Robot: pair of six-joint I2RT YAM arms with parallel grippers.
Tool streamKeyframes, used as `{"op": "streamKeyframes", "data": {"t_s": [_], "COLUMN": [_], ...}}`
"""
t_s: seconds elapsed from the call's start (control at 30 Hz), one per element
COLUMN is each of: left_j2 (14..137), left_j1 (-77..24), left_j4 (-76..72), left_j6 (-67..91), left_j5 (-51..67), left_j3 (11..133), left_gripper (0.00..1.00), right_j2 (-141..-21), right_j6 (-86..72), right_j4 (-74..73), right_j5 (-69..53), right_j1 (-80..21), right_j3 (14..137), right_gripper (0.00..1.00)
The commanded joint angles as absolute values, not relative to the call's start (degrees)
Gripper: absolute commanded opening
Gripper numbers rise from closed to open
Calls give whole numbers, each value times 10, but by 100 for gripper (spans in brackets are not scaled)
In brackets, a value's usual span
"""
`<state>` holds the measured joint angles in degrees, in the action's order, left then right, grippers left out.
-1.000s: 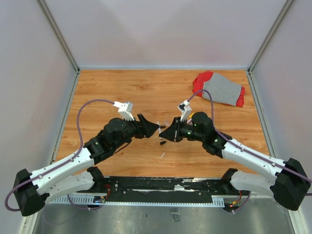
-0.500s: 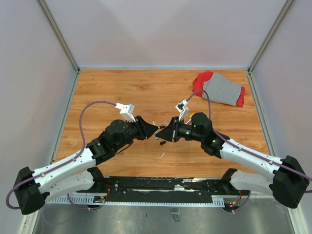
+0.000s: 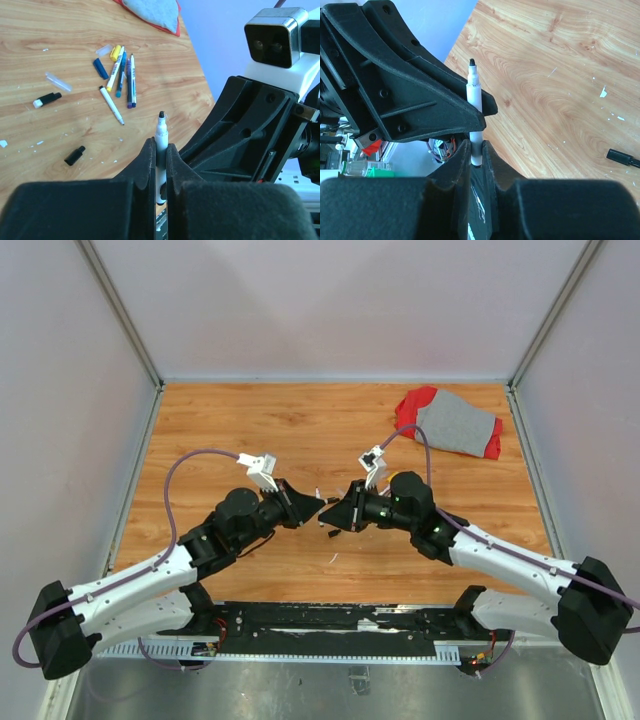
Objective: Insert the pens into the pen caps
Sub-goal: Pick up the pen from the center of the board.
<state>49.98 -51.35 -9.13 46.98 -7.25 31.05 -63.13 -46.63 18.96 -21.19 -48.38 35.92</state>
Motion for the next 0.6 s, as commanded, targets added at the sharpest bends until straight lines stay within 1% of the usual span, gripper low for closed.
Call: {"op": "streamKeyframes", "data": {"t_s": [0.0,0.1,0.3,0.43,0.57], "left_j2": [487,481,475,476,475], "left_j1": [-519,-519,-519,-519,-519], "left_j4": [-98,-94,-88,-88,-85], "left_j6": [467,468,468,469,470], "left_j5": [-73,-80,-88,-90,-95], "left_j3": [299,298,298,298,298], "left_gripper": [1,0,0,1,1], "right_j2": [-638,-643,-651,-660,-668], "right_j6": [-458,-457,-459,-458,-458], "right_j4": [201,197,196,197,199], "right_j5": [-200,-205,-216,-228,-236], "right_j1": [-488,-489,-490,-494,-501], "right_j3": [367,361,356,358,362], "right_gripper": [16,25,32,34,32]}}
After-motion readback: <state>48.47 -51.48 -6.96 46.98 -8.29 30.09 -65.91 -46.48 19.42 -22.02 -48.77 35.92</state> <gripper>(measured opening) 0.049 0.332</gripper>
